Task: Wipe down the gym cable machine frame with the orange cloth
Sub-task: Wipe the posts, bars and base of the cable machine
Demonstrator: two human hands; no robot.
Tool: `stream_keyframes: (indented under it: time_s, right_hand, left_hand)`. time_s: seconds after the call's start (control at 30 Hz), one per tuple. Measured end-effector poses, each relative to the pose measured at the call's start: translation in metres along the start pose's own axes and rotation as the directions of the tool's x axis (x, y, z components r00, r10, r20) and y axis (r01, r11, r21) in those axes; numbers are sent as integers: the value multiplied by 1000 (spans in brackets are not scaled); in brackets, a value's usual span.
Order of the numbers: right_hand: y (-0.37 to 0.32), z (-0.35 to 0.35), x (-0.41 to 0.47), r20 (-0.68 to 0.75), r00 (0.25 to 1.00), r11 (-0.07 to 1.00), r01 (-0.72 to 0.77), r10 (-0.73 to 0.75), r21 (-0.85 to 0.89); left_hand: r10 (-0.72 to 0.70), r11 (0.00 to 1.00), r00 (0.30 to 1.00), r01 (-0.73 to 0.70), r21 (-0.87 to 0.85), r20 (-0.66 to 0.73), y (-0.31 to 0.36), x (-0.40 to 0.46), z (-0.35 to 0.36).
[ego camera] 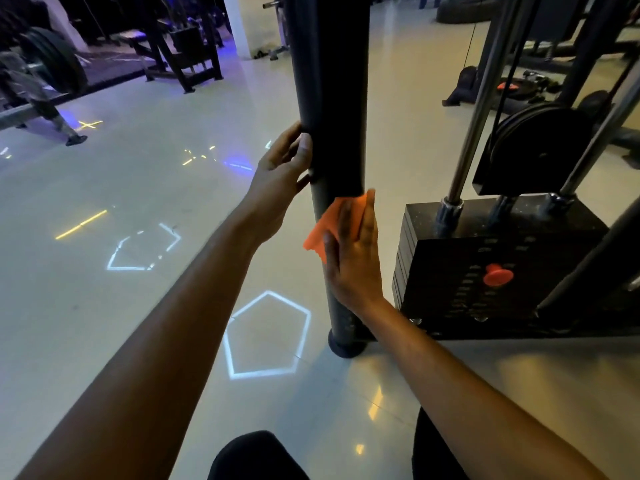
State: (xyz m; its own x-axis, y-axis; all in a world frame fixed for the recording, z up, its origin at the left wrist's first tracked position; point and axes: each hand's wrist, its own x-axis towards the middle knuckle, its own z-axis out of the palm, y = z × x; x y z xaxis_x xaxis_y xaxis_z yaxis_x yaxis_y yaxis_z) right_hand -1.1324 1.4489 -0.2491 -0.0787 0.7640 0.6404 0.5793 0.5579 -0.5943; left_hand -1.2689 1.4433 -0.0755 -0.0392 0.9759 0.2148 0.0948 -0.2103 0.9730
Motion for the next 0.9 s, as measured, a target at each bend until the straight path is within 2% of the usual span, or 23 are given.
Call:
stream_keyframes:
  time_s: [0.1,0.17,0.27,0.37,0.6,0.67,0.77,0.9]
  right_hand:
    - [-23,-5,31,-99,995,997,-22,29,74]
    - [-16,3,34,-139,990,999,-1,7,40]
    - [24,24,-4,-53,997,998,47,-49,-34]
    - [48,39,-37,29,999,999,37,-37,-27]
    - [21,30,1,-143,990,998,20,-12,59]
    - [37,40,-19,-100,995,1000,17,-15,13]
    - [60,61,-63,-11,998,998,-64,64,-25]
    - [42,62,-50,-76,996,998,-47,50,33]
  left_hand:
    - [5,1000,1000,-5,-4,21,-16,0,1]
    - [9,1000,1000,-8,-17,10,-29,-2,2]
    - [30,999,1000,-30,-30,-3,-46,-5,5]
    - [37,999,999,-38,-27,-24,-57,-5,6]
    - [14,999,999,-16,-44,-48,-79,-11,12]
    - [15,999,999,-17,-41,-36,-81,-10,12]
    - [22,999,999,-23,-22,-46,-85,-9,9]
    - [-27,999,999,26,-25,-33,-99,-15,11]
